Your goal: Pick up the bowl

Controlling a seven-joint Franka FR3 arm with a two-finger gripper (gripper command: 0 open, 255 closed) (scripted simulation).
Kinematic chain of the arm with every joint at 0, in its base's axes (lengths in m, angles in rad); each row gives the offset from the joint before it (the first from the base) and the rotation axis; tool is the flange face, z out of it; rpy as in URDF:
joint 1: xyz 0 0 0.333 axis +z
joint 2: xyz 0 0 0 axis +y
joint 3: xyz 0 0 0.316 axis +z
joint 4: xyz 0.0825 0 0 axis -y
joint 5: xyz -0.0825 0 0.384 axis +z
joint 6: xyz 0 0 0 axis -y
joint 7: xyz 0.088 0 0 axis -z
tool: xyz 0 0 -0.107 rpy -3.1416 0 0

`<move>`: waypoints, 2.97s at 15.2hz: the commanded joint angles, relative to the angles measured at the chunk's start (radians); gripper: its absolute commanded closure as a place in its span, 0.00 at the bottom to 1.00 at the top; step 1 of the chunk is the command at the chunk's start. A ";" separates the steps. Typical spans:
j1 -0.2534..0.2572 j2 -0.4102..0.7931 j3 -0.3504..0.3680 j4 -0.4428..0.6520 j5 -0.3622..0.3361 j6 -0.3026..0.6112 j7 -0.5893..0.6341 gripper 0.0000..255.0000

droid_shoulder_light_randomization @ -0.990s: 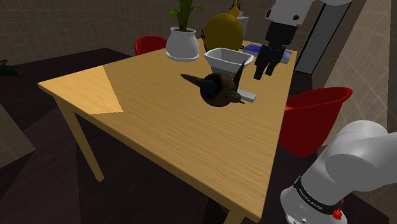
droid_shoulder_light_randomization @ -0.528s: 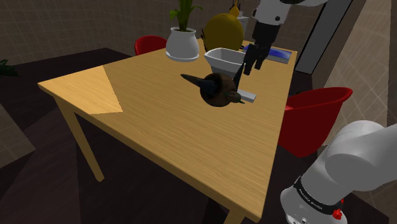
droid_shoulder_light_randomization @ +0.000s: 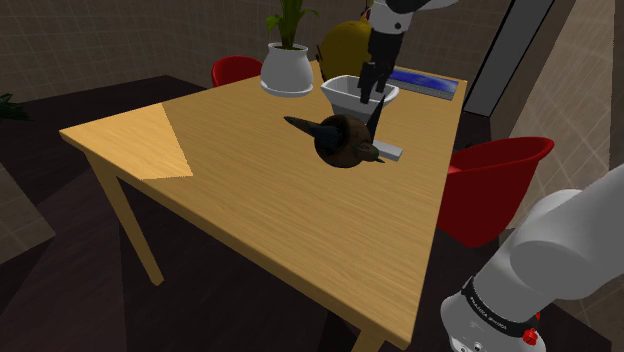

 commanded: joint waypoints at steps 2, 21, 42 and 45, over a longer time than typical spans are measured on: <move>-0.002 0.103 0.005 0.097 -0.041 0.022 -0.020 0.00; -0.004 0.381 0.010 0.308 -0.153 0.134 -0.052 1.00; 0.001 0.389 0.013 0.491 -0.141 -0.037 -0.091 1.00; 0.001 0.395 0.014 0.526 -0.139 -0.066 -0.097 1.00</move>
